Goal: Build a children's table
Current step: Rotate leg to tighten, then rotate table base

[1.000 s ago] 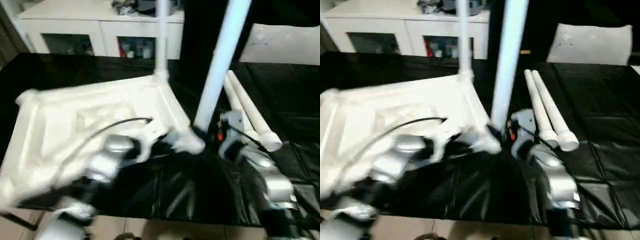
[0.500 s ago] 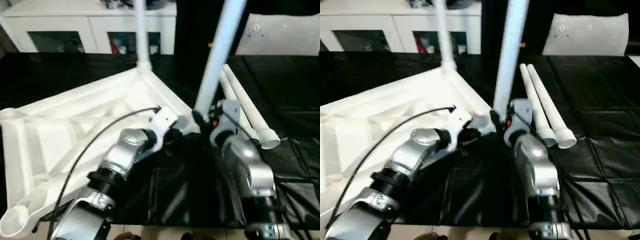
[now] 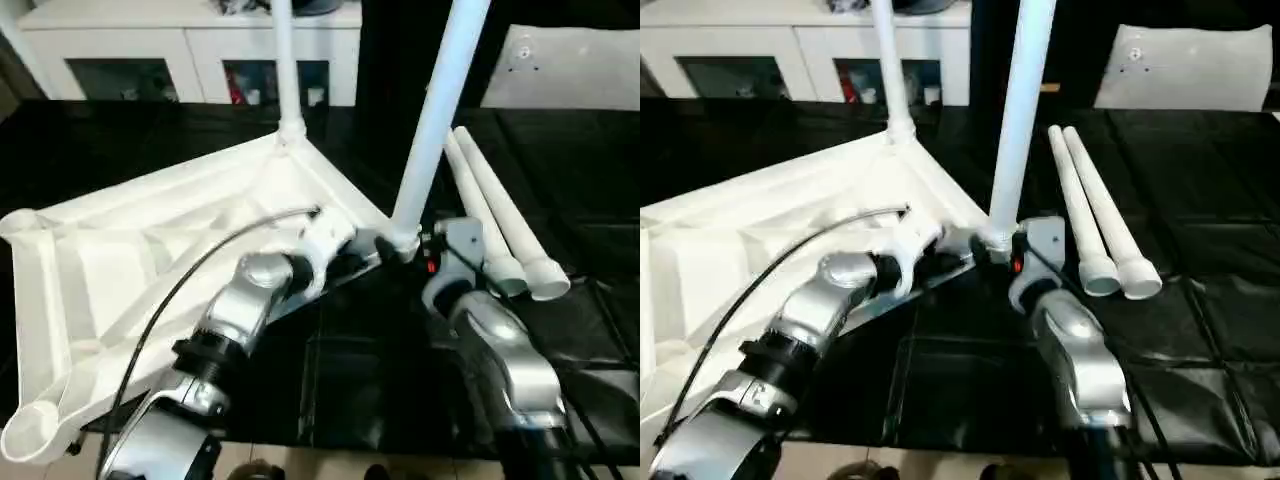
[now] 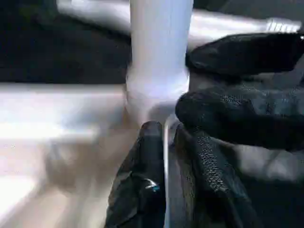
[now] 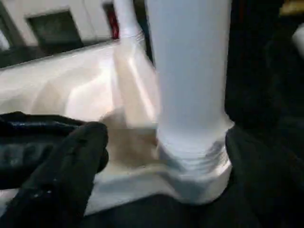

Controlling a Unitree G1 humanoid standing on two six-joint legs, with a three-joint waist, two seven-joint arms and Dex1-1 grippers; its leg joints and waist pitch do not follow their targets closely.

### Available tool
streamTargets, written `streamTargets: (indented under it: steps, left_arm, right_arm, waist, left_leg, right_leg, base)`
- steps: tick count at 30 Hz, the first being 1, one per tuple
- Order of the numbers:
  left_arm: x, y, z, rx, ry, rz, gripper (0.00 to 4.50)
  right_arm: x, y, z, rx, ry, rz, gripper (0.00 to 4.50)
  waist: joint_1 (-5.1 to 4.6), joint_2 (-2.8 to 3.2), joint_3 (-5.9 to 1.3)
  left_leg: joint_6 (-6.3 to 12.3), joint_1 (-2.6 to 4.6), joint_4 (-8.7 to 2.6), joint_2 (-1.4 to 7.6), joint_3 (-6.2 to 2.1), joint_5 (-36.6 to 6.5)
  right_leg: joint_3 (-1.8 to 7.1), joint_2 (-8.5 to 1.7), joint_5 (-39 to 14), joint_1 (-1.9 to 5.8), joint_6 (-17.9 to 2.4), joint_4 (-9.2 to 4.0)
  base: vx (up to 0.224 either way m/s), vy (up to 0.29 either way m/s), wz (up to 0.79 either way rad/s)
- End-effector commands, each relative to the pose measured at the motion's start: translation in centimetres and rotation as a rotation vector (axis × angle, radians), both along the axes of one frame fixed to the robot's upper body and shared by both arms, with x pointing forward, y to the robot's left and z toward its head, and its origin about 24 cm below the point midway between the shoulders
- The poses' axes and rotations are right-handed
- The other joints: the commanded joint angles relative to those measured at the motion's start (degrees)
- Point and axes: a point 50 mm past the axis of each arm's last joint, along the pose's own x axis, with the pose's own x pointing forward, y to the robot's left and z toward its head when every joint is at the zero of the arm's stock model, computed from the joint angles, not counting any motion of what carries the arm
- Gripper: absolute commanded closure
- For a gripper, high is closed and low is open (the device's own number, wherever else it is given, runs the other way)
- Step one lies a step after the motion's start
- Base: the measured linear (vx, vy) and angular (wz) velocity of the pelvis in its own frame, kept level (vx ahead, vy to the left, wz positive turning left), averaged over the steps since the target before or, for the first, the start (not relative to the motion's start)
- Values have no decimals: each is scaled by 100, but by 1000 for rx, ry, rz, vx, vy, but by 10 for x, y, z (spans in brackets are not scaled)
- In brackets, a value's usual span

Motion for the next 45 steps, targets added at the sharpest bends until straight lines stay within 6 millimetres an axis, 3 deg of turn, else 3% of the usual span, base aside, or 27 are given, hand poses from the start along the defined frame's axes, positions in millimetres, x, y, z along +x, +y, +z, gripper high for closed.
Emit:
streamTargets:
  steps: [1,4,9,10,12,13,14,17,18,20,21,22,24,26,27,31,34,36,37,41,45]
  left_arm:
    - [3,2,15,-58,-55,0,353]
    - [6,13,15,-80,-42,45,351]
    - [11,49,12,9,-63,159,351]
    - [12,89,14,108,-98,292,351]
    - [11,97,15,124,-103,318,351]
    - [8,117,19,153,-105,386,351]
    - [7,123,20,164,-105,407,351]
    - [-8,171,24,275,-84,547,351]
    - [-8,171,24,275,-84,547,351]
    - [-31,210,24,432,-49,649,351]
    - [-36,217,24,460,-38,666,351]
    - [-39,222,24,481,-30,679,351]
    - [-46,234,24,559,-30,718,369]
    - [-52,245,24,605,-25,767,380]
    - [-54,252,23,639,-22,799,388]
    - [-58,266,22,742,-26,872,416]
    - [-57,268,14,754,-2,868,441]
    - [-55,264,9,736,12,847,447]
    - [-52,261,2,728,27,819,447]
    - [-46,255,-10,726,66,757,447]
    - [-47,248,-24,718,152,646,447]
  right_arm:
    - [-5,-2,-3,11,14,-36,0]
    - [-7,-5,-6,27,56,-95,0]
    - [-11,-1,-8,-16,72,-46,0]
    - [-13,6,-6,-186,5,50,0]
    - [-13,7,-5,-216,-6,65,0]
    - [-13,8,-4,-240,-18,61,0]
    - [-12,8,-4,-248,-21,60,0]
    - [-13,14,-3,-280,-29,112,0]
    - [-13,14,-3,-280,-29,112,0]
    - [-16,22,-6,-133,48,156,0]
    - [-17,24,-6,-109,62,167,0]
    - [-17,24,-7,-100,72,176,0]
    - [-19,26,-11,-84,117,198,0]
    - [-21,27,-14,-83,152,215,0]
    - [-22,28,-16,-93,171,227,0]
    - [-23,29,-21,-134,206,245,0]
    - [-24,27,-24,-156,240,230,0]
    - [-24,27,-26,-163,260,228,0]
    - [-23,26,-30,-185,277,224,0]
    - [-17,29,-35,-201,284,225,0]
    - [-1,38,-38,-202,277,226,0]
  waist:
    - [16,-31,-427]
    - [-4,-60,-441]
    - [-50,-22,-441]
    - [-46,-19,-447]
    - [-104,-4,-442]
    - [-90,-28,-441]
    - [-79,-7,-445]
    - [-80,22,-435]
    - [-83,29,-423]
    - [-75,33,-446]
    - [-105,26,-407]
    - [-106,48,-412]
    - [-66,45,-410]
    - [-44,24,-388]
    - [-36,46,-370]
    - [-73,24,-302]
    - [-93,-3,-316]
    - [-89,7,-340]
    - [-91,-27,-339]
    - [-66,7,-378]
    - [-78,12,-413]
  left_leg:
    - [635,54,-356,529,-250,-203]
    - [566,36,-362,507,-247,-216]
    - [516,44,-366,504,-250,-295]
    - [452,42,-370,513,-269,-290]
    - [422,31,-364,492,-259,-311]
    - [409,80,-358,474,-224,-422]
    - [378,61,-363,492,-240,-367]
    - [376,84,-379,534,-255,-353]
    - [372,85,-389,546,-261,-414]
    - [342,99,-393,562,-279,-509]
    - [376,63,-417,556,-272,-515]
    - [341,117,-413,550,-266,-567]
    - [261,157,-412,555,-252,-660]
    - [191,143,-435,547,-259,-800]
    - [125,157,-454,545,-266,-986]
    - [-109,235,-497,509,-306,-1732]
    - [-74,229,-479,470,-313,-1674]
    - [-50,218,-474,479,-317,-1540]
    - [-26,222,-472,485,-307,-1507]
    - [-46,204,-475,503,-326,-1379]
    - [-98,167,-465,513,-317,-1185]
  right_leg:
    - [499,-732,-915,384,-615,-377]
    - [501,-732,-887,400,-618,-380]
    - [488,-701,-928,394,-581,-385]
    - [478,-695,-894,408,-552,-353]
    - [479,-675,-856,404,-484,-341]
    - [497,-695,-1092,378,-524,-390]
    - [497,-699,-1073,397,-562,-354]
    - [494,-666,-1015,353,-589,-335]
    - [507,-676,-1023,348,-624,-331]
    - [532,-718,-1038,374,-672,-305]
    - [529,-680,-1085,357,-657,-323]
    - [518,-650,-1136,318,-640,-346]
    - [530,-648,-1197,288,-655,-362]
    - [534,-658,-1354,298,-631,-370]
    - [528,-662,-1592,296,-577,-412]
    - [511,-684,-2552,295,-264,-550]
    - [507,-694,-2704,302,-146,-589]
    - [510,-696,-2591,306,-138,-569]
    - [511,-684,-2545,291,-138,-580]
    - [518,-704,-2167,309,-234,-526]
    - [544,-734,-1569,338,-511,-437]
  base:
    - [0,0,0]
    - [0,0,0]
    - [0,0,0]
    - [0,0,0]
    - [0,0,0]
    - [0,0,0]
    - [0,0,0]
    - [0,0,0]
    - [0,0,0]
    - [0,0,0]
    - [0,0,0]
    - [0,0,0]
    - [0,0,0]
    - [0,0,0]
    - [0,0,0]
    - [0,0,0]
    - [0,0,0]
    - [0,0,0]
    - [0,0,0]
    - [0,0,0]
    - [0,0,0]
